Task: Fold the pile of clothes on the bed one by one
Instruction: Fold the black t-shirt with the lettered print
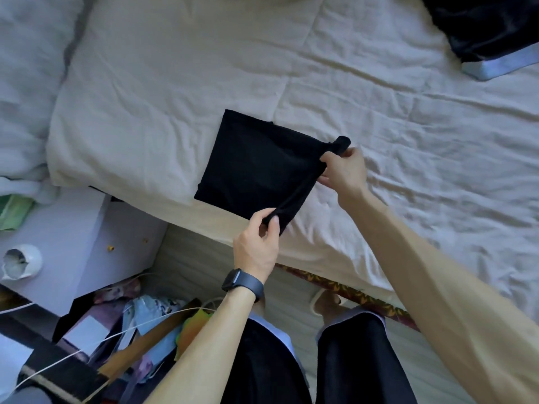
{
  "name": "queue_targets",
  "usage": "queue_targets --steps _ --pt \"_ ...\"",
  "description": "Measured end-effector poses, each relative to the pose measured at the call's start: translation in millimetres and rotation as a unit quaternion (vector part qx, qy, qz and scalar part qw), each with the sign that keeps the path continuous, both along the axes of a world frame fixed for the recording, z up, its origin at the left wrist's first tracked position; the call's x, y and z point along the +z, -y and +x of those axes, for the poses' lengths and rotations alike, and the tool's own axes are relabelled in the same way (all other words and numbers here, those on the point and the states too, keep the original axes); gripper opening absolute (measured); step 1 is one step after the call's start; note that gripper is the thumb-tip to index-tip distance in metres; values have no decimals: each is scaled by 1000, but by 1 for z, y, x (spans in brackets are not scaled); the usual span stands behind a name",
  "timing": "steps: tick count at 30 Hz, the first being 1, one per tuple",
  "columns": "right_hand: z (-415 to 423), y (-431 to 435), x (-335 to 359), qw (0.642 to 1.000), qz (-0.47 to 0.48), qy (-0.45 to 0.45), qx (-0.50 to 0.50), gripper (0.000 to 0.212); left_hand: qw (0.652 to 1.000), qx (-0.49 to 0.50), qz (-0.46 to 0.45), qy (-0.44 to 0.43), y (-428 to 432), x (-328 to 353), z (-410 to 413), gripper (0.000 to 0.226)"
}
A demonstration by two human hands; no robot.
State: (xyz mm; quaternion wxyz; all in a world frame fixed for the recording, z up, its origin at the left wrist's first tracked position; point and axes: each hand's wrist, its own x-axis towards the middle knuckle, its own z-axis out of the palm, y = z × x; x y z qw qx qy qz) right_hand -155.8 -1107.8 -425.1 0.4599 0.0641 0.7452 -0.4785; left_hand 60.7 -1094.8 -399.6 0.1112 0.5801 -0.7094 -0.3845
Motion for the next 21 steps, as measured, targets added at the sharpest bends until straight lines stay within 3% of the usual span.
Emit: queue_targets --steps 4,10,21 --pt "39 68 13 998 -14 -45 38 23 997 77 -12 -8 54 -4 37 24" --pt "95 172 1 960 67 -186 200 26 981 177 84 7 137 -38 78 17" --pt "132 233 -29 903 194 -275 267 28 972 95 189 97 183 -72 102 21"
